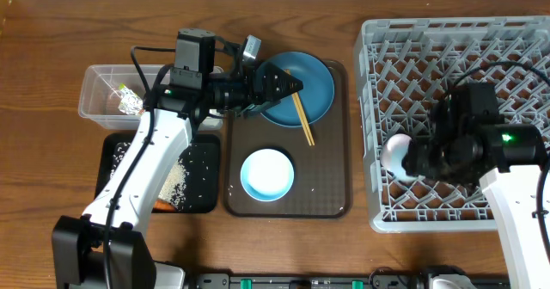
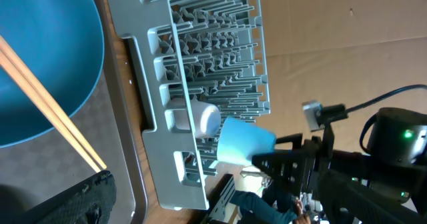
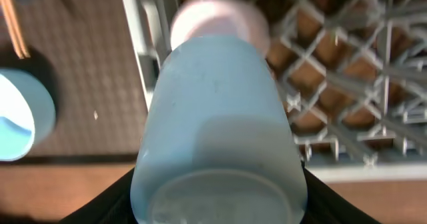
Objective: Sort waste into correct bins and load items into the dishwasher rack
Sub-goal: 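Carry the light blue cup right and lower it into the rack, then open the right gripper and raise it out of the rack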
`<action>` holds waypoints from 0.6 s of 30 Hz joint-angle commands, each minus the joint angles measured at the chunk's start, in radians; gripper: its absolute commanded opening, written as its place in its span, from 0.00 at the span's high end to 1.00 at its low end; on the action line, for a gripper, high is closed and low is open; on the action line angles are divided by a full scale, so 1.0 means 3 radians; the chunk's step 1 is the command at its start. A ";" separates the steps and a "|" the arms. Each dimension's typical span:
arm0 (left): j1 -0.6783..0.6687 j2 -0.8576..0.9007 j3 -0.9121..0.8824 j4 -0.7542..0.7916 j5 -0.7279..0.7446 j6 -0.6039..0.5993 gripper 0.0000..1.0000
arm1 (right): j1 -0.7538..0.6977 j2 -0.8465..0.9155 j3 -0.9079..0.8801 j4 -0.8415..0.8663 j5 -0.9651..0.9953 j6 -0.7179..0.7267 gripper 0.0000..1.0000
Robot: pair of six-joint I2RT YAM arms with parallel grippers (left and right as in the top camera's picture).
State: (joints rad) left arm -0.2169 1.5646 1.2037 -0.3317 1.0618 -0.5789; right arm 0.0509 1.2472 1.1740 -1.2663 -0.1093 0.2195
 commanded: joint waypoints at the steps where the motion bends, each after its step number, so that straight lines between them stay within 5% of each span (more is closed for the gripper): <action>1: 0.0009 0.0011 -0.0024 0.0009 -0.0031 0.0022 0.02 | -0.0060 0.0009 0.0038 0.0057 0.0028 0.0017 0.99; 18: 0.0009 0.0011 -0.0024 0.0009 -0.0031 0.0020 0.02 | -0.0066 0.0760 0.1158 -0.0160 0.0193 -0.0015 0.99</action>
State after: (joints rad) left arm -0.2169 1.5646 1.2037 -0.3321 1.0618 -0.5793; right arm 0.0509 1.4197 1.4528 -1.3041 -0.0772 0.2195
